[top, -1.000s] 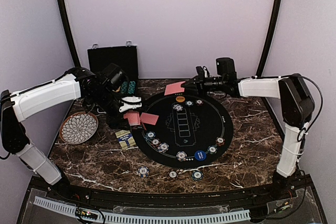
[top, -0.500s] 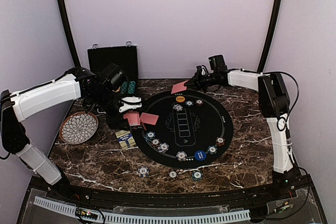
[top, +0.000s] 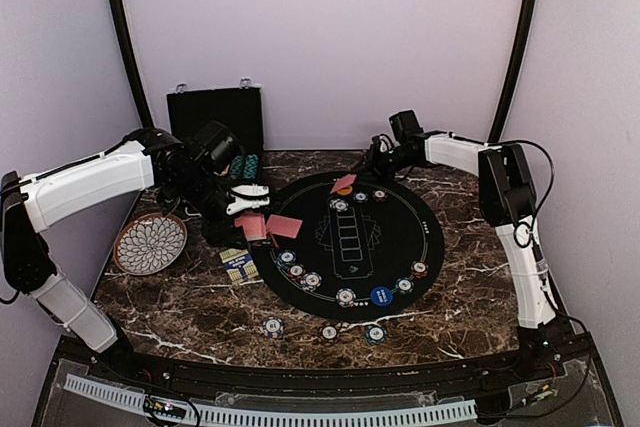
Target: Distribute texas hold em gaming equipment
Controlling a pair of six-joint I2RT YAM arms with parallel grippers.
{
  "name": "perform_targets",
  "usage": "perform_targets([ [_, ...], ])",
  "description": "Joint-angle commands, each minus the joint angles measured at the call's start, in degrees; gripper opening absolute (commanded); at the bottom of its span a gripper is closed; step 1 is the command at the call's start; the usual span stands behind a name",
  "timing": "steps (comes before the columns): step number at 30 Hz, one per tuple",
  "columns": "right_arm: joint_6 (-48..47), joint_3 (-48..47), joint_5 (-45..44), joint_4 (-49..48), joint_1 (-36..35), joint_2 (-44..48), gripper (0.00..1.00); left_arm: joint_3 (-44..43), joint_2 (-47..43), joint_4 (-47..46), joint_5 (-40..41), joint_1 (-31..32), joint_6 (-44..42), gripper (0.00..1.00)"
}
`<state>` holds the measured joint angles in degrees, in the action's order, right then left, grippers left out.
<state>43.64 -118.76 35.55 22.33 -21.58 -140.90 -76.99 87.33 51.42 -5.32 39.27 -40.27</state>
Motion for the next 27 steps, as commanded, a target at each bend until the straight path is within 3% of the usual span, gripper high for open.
perform_targets([
  [1,-4.7,-2.0,-5.4,5.0,0.6,0.7,0.32,-1.1,-1.1,1.7,-0.8,-0.2,0.1,0.13],
  [4,-6.9,-1.8,-8.7,6.9,0.8,2.8,0.45,-1.1,-1.0,1.9,-0.8,-0.2,0.0,0.13],
  [11,-8.3,6.5,-14.4,4.5,0.3,14.4,0.59,-1.5,-1.0,1.5,-0.8,-0.2,0.3,0.13],
  [16,-5.8,21.2,-11.9,-4.2,-3.3,25.1,0.66,-2.0,-0.7,1.3,-1.3,-0.2,0.7,0.13],
  [22,4.3,40.1,-4.3,-21.3,-13.1,34.9,0.74,-2.8,-0.3,1.2,-1.9,-0.2,0.8,0.12],
  [27,12.8,48.2,-0.8,-34.7,-19.6,37.8,0.76,-4.4,0.2,1.2,-2.4,-0.2,1.3,0.12],
])
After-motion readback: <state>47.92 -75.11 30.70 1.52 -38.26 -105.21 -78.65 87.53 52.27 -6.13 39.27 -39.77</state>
